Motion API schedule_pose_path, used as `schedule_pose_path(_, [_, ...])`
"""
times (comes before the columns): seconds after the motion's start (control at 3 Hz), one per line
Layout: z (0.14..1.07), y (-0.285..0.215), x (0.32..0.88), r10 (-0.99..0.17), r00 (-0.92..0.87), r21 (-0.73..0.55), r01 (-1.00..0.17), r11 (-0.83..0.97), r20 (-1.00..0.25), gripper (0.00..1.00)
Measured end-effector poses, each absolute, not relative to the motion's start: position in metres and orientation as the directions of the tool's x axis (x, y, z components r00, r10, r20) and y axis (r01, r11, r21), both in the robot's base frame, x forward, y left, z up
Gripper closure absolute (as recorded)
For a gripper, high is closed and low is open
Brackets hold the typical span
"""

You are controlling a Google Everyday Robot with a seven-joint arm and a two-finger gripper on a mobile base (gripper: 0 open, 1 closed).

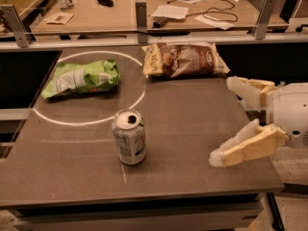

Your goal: Move 7up can near green rice chip bag

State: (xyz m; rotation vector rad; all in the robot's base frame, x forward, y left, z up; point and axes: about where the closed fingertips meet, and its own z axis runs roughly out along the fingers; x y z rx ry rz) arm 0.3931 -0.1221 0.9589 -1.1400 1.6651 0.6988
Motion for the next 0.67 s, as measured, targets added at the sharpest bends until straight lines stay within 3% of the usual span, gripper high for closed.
schedule_pose_path(0.67, [0.9438,-0.1118,0.3864,-0.308,-0.132,-0.001,-0.918,0.396,-0.942,0.0])
